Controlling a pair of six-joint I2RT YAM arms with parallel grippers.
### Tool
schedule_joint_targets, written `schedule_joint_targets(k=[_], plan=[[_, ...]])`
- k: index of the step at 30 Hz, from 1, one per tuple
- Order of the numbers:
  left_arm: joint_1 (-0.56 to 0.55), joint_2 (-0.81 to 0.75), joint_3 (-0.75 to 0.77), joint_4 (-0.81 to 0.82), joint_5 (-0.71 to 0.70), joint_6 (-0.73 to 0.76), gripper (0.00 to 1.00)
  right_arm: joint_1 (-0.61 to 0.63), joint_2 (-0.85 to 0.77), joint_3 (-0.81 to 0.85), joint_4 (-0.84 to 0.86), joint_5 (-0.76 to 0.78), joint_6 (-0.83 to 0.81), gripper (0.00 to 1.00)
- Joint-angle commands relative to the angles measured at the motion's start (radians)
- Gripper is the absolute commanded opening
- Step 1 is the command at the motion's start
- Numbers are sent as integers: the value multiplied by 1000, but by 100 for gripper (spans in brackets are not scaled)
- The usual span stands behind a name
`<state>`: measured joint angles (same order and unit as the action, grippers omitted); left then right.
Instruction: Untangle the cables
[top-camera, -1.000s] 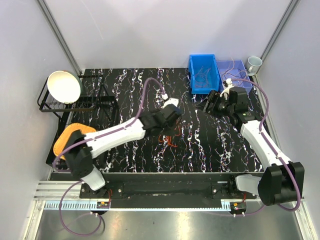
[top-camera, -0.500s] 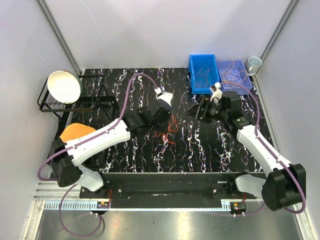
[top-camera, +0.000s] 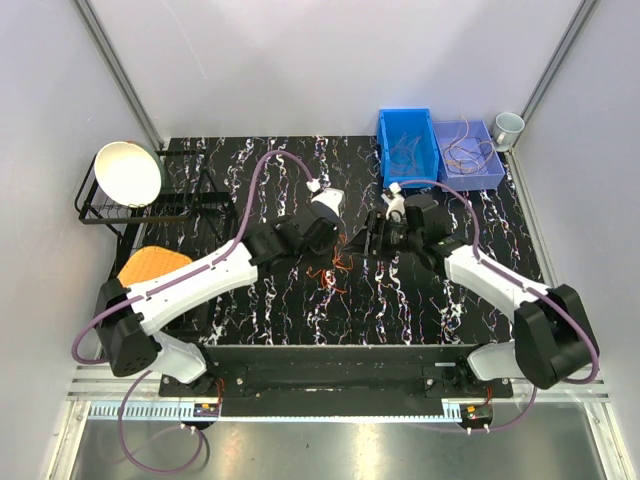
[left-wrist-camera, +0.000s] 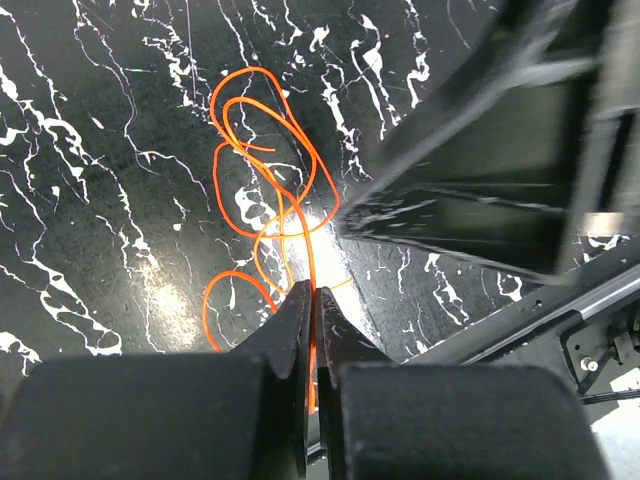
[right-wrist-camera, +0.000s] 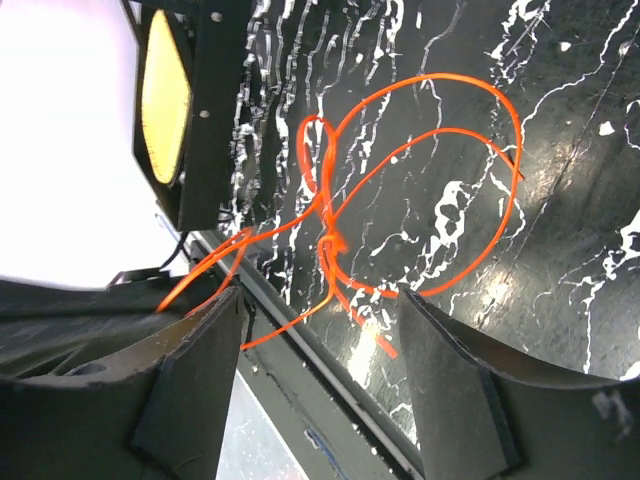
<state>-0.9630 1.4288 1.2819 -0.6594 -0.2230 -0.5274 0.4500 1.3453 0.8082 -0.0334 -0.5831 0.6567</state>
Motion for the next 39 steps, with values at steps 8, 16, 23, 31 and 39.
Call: schedule_joint_targets(k=[8, 16, 23, 31, 39], plan=[[3, -83, -35, 35, 30, -6, 0, 41, 153, 92, 82, 62, -2, 37], [1, -100, -64, 41, 50, -20, 0, 56, 166, 120, 95, 60, 6, 18], [3, -122, -78, 53, 62, -22, 0, 64, 146, 103, 102, 69, 8, 0], [18, -217, -113, -42, -22, -23, 0, 53, -7, 225, -120, 280, -146, 0], [98, -412, -187, -161, -119, -29, 0, -120, -219, 324, -319, 450, -233, 0]])
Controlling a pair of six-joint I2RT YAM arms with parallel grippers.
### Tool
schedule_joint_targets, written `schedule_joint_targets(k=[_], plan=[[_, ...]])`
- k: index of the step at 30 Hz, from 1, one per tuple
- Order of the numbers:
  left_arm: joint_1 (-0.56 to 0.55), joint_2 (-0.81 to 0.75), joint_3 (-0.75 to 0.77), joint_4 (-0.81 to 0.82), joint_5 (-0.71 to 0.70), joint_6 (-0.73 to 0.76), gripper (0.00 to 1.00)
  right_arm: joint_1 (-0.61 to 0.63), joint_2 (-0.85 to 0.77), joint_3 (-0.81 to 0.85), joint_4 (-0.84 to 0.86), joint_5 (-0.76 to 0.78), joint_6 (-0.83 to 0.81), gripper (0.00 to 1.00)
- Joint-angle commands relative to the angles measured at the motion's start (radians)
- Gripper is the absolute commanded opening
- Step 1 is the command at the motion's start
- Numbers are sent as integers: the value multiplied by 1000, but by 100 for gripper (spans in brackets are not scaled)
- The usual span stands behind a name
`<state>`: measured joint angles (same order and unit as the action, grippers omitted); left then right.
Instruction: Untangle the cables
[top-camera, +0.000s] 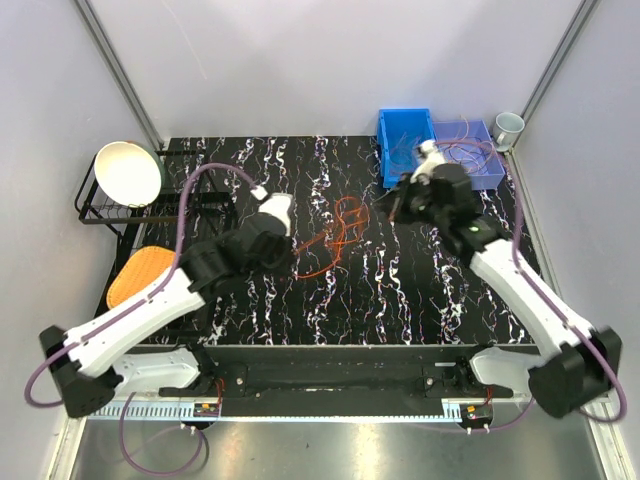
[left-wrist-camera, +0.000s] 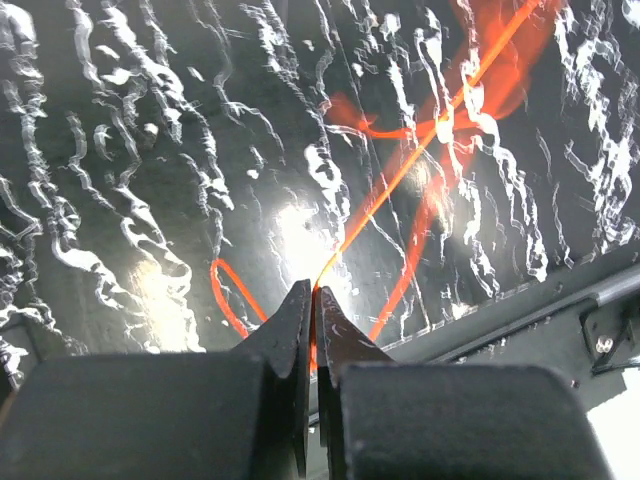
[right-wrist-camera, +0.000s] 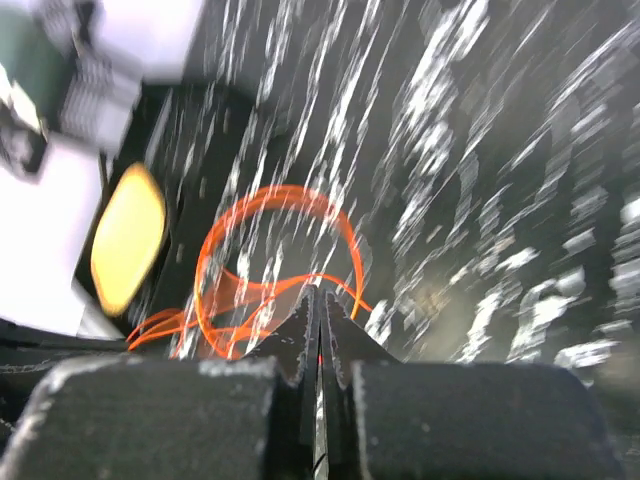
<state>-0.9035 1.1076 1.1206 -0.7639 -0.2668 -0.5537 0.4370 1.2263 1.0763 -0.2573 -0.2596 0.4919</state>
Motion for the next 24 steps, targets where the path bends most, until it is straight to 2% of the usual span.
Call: schedule_joint_targets(k=[1, 5, 7, 9, 11, 15, 17, 18, 22, 24], plan=[[55, -103, -31, -64, -75, -3, 0, -127, -112, 60, -112, 122, -78, 0], [80, -138, -50, -80, -80, -5, 0, -175, -148, 91, -175, 160, -125, 0], [84, -140, -51, -92, -86, -15, 0, -182, -152, 114, -213, 227, -154, 0], [84, -138, -51, -92, -80, -23, 0, -184, -160, 122, -220, 218, -153, 0], [84, -137, -51, -84, -69, -23, 0, -182, -157, 125, -214, 157, -127, 0], [84, -124, -36, -65, -49, -20, 0, -182, -139, 48, -90, -154, -11, 0], [86, -115, -19, -52, -32, -17, 0, -173, -123, 8, -37, -266, 32, 7], [84, -106, -10, -45, -23, -15, 0, -161, -117, -24, 2, -291, 39, 20], [84, -72, 83, -29, -8, -5, 0, -22, -62, -45, 16, -306, 14, 48], [84, -37, 129, -22, 9, 11, 0, 25, -44, -53, 38, -306, 14, 53]])
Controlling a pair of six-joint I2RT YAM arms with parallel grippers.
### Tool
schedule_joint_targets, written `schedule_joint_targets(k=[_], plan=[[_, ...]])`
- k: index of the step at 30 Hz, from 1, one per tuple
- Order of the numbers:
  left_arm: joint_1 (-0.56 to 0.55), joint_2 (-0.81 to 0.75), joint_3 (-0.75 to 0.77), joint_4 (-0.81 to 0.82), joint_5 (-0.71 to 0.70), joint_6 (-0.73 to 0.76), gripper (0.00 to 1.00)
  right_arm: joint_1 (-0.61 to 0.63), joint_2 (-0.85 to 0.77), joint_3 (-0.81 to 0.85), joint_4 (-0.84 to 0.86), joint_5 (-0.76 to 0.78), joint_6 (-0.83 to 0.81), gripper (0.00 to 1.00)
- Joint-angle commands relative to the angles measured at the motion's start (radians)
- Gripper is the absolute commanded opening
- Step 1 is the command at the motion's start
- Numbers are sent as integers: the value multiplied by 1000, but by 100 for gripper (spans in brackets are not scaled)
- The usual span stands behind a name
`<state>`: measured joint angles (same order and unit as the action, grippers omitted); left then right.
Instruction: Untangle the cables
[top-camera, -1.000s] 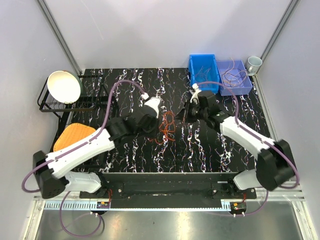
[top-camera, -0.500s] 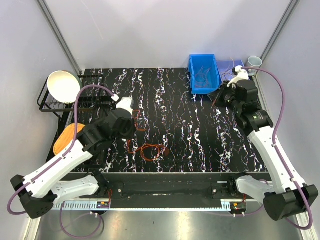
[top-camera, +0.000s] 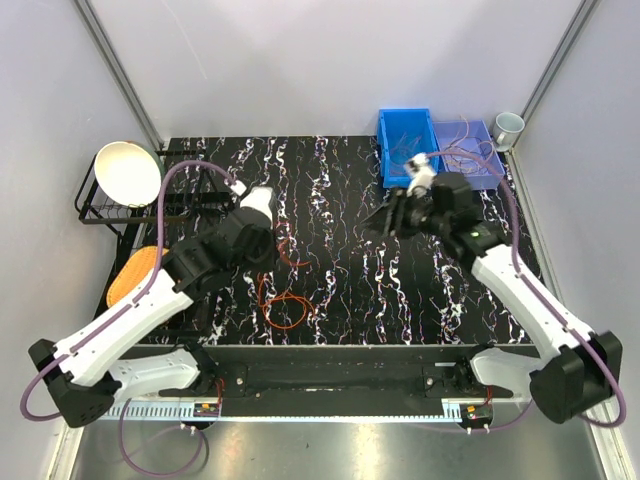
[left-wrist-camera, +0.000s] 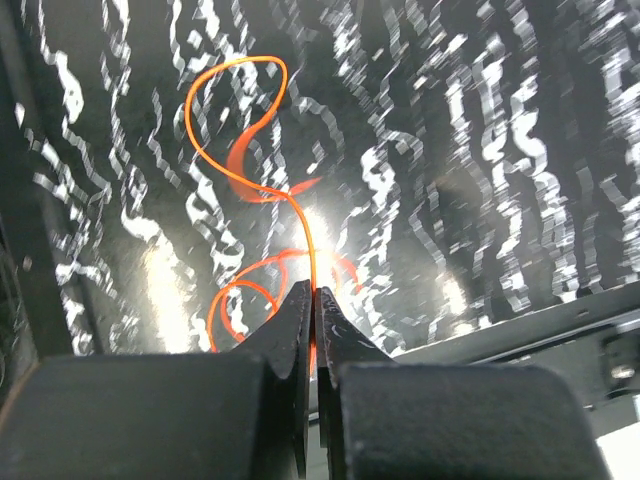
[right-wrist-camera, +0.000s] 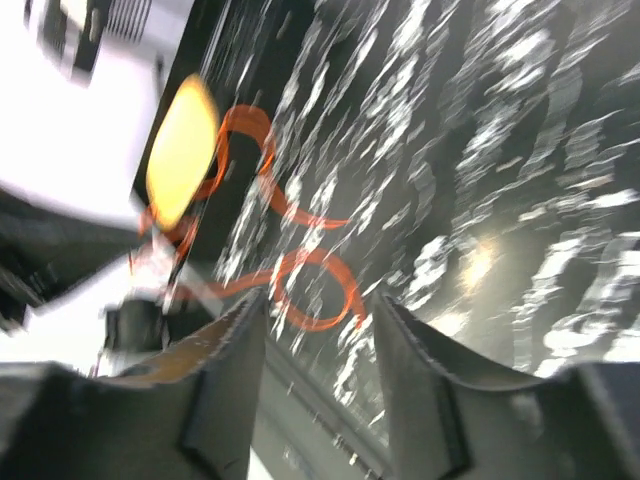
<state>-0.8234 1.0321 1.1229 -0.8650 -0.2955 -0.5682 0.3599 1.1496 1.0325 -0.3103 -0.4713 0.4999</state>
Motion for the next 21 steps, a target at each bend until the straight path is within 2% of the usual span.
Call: schedule_joint_targets(k=[1, 6, 12, 21], plan=[[4, 49, 171, 84, 45, 37, 0, 123, 50, -14, 103, -96, 12, 56], [6, 127, 285, 98, 56, 39, 0, 168, 58, -64, 229, -158, 55, 59], [10, 184, 393, 103, 6, -33, 0, 192, 73, -78, 244, -188, -6, 63], [38, 233, 474, 1, -177, -326, 0, 307, 26, -124, 303, -53, -66, 66]])
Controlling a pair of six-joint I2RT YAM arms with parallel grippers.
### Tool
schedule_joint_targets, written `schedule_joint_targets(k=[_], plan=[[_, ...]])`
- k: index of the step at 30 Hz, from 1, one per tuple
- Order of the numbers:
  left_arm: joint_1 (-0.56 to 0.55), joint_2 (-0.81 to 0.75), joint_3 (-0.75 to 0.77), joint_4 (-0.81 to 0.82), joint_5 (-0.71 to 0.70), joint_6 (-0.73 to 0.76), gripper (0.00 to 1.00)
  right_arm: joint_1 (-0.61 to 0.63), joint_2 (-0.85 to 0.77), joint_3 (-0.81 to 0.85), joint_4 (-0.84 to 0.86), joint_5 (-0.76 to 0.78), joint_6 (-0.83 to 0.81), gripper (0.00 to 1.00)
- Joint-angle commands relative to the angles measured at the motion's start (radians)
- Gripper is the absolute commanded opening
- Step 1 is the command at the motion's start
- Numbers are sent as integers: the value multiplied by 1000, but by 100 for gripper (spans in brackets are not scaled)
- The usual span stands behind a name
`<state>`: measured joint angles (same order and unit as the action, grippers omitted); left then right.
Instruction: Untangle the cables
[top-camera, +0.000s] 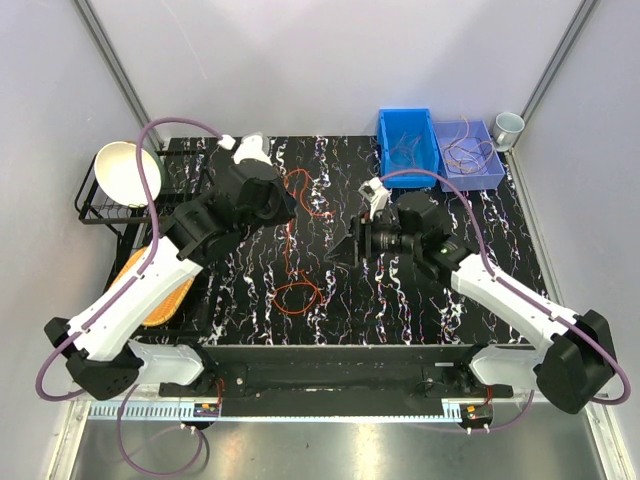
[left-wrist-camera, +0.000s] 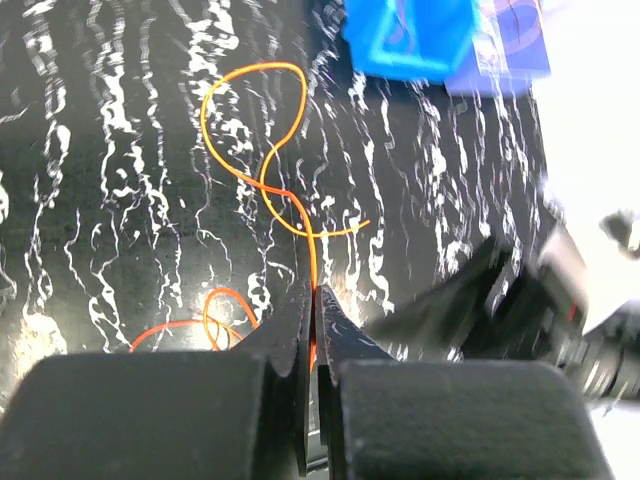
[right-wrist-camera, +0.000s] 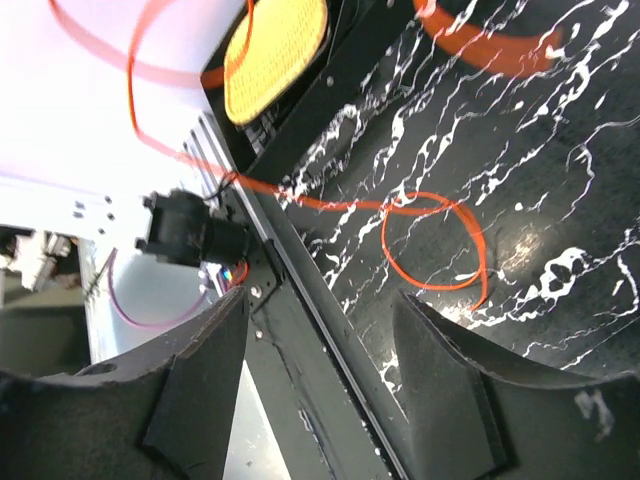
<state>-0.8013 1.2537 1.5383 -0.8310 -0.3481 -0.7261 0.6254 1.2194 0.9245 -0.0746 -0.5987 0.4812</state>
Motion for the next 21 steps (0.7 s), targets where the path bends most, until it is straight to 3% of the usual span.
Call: schedule_joint_targets(k=[1, 7, 17, 21], plan=[[23, 13, 62, -58, -137, -192, 0, 63, -46, -22, 67, 109, -59, 65], [54, 29, 89, -127, -196, -354, 0, 140, -64, -42, 114, 243, -98, 68], [122, 199, 439, -405, -256, -539, 0, 204, 12, 63, 130, 290, -139, 72], [122, 230, 462, -442, -244, -599, 0, 238, 60, 102, 128, 322, -161, 74]])
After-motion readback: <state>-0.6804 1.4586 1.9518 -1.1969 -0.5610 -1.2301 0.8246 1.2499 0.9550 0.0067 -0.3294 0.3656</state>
